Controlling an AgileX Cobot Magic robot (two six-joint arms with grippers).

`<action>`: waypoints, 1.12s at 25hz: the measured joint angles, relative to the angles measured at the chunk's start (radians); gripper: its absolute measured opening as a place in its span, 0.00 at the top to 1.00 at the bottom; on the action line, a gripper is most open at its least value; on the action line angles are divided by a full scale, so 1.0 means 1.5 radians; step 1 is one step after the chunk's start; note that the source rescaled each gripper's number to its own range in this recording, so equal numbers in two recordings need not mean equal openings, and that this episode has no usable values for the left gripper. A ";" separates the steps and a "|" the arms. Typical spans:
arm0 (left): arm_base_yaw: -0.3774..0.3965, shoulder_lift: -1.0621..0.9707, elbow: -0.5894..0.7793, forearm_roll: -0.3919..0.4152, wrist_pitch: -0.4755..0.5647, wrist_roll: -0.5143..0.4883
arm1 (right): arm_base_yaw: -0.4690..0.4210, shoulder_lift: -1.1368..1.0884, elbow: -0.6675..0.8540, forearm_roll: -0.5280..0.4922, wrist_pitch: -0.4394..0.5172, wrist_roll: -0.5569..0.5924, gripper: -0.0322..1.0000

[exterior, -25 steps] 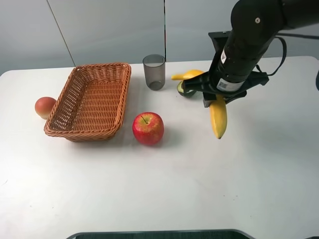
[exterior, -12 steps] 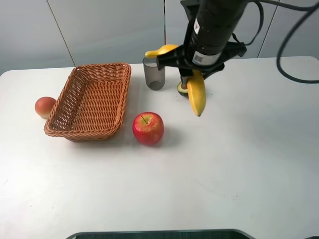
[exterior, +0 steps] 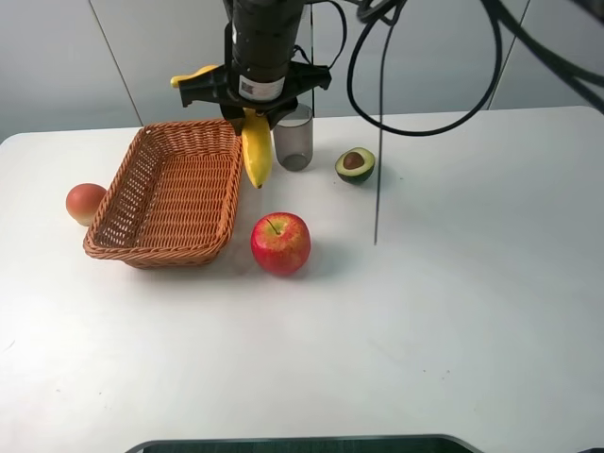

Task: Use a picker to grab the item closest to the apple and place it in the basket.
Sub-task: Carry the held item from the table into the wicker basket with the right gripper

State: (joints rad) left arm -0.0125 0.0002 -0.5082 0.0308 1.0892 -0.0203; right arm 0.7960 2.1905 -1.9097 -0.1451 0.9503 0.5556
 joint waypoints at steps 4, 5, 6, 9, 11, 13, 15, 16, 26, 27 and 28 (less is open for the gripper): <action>0.000 0.000 0.000 0.000 0.000 0.000 | 0.012 0.045 -0.063 0.004 0.002 0.014 0.97; 0.000 0.000 0.000 0.000 0.000 0.000 | 0.014 0.053 -0.068 0.004 0.002 0.023 0.97; 0.000 0.000 0.000 0.000 0.000 0.000 | 0.017 0.059 -0.070 0.005 -0.002 0.029 0.97; 0.000 0.000 0.000 0.000 0.000 0.000 | 0.023 0.074 -0.072 0.007 -0.019 0.044 0.97; 0.000 0.000 0.000 0.000 0.000 0.000 | 0.028 0.084 -0.072 0.009 -0.035 0.055 0.97; 0.000 0.000 0.000 0.000 0.000 0.000 | 0.034 0.092 -0.072 0.010 -0.058 0.062 0.97; 0.000 0.000 0.000 0.000 0.000 0.000 | 0.040 0.098 -0.072 0.010 -0.076 0.063 0.97; 0.000 0.000 0.000 0.000 0.000 0.000 | 0.041 0.101 -0.072 0.010 -0.084 0.064 0.97; 0.000 0.000 0.000 0.000 0.000 0.000 | 0.051 0.120 -0.074 0.002 -0.126 0.070 0.94; 0.000 0.000 0.000 0.000 0.000 0.000 | 0.051 0.120 -0.074 0.002 -0.126 0.070 0.85; 0.000 0.000 0.000 0.000 0.000 0.000 | 0.051 0.120 -0.074 0.002 -0.126 0.070 0.72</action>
State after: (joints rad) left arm -0.0125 0.0002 -0.5082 0.0308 1.0892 -0.0203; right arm 0.8721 2.3703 -2.0200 -0.1414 0.7618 0.6606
